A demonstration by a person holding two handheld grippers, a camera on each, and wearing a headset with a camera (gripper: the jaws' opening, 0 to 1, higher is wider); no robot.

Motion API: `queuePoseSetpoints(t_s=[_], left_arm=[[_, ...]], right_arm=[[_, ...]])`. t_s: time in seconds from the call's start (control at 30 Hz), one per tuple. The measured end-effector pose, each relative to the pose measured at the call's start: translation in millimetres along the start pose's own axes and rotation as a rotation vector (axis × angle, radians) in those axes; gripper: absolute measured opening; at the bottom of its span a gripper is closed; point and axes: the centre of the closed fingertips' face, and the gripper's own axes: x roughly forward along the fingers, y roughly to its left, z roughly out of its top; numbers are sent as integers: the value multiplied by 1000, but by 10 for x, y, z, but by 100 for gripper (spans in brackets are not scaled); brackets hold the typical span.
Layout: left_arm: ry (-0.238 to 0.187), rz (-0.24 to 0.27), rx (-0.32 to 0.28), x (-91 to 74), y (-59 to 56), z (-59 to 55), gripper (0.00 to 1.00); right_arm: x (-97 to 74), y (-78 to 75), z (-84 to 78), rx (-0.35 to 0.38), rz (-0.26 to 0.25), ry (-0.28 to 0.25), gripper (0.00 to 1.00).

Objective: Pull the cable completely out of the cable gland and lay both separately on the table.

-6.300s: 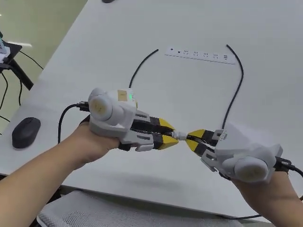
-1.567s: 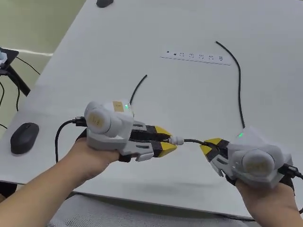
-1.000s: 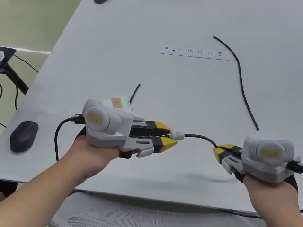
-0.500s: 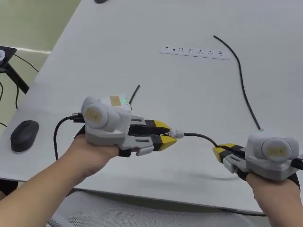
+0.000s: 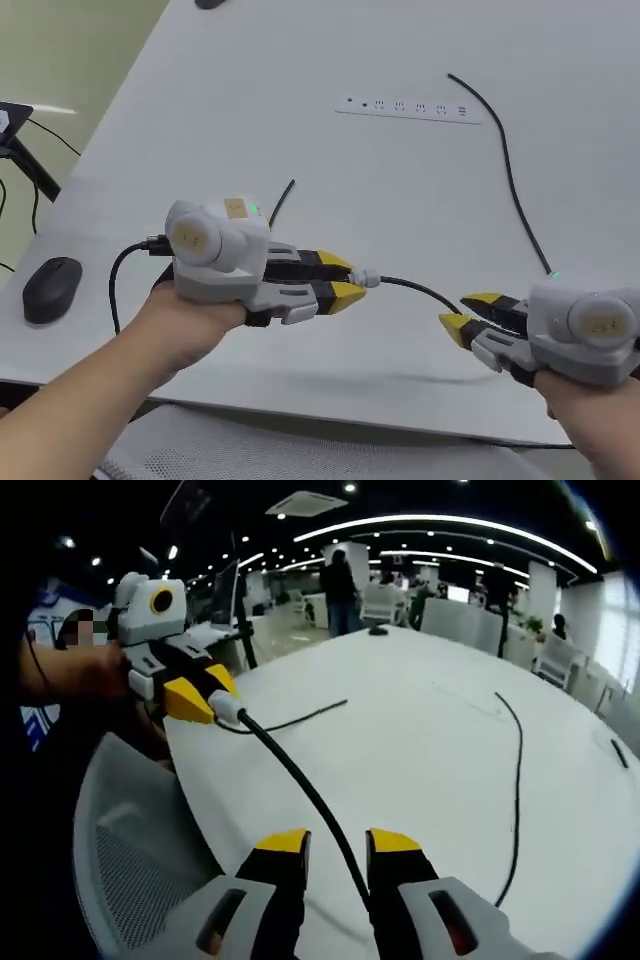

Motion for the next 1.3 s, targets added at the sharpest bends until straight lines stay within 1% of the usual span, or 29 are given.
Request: queuePoseSetpoints(t_s=[0.03, 0.2, 0.27, 0.3, 0.37, 0.4, 0.43, 0.5, 0.6, 0.7, 0.77, 0.87, 1.03, 1.13, 1.3], left_arm=[[0, -1, -1, -1, -3, 0, 15], [0, -5, 1, 0, -16, 0, 15], [3, -10, 0, 2, -24, -4, 15], [5, -10, 9, 3, -26, -7, 15], [7, -11, 16, 3, -30, -10, 15], [9, -13, 16, 2, -34, -14, 15], [11, -14, 20, 2, -38, -15, 15], [13, -16, 24, 3, -40, -20, 15], [17, -19, 30, 5, -46, -24, 15], [18, -19, 34, 7, -49, -23, 15], [23, -19, 39, 11, -48, -31, 15], [34, -20, 46, 16, -56, -51, 15], [50, -32, 54, 28, -94, -80, 15], [61, -32, 58, 32, -94, -100, 15], [67, -31, 63, 30, -80, -103, 15]], right_arm=[[-3, 26, 38, -33, 5, 1, 20], [28, 243, 320, -251, 42, -9, 23], [52, 303, 383, -322, 48, -2, 22], [65, 330, 406, -338, 53, -3, 21], [87, 380, 443, -333, 64, -8, 19], [108, 407, 460, -345, 73, -7, 19], [132, 436, 485, -388, 81, -14, 18], [158, 467, 502, -432, 83, -11, 16], [185, 510, 517, -439, 95, -9, 15], [221, 552, 507, -481, 106, 6, 12], [233, 573, 504, -515, 109, 8, 9], [238, 592, 479, -605, 99, 19, 5], [249, 625, 463, -607, 108, 23, 1], [263, 630, 442, -616, 109, 30, 1], [275, 624, 441, -595, 110, 27, 0]])
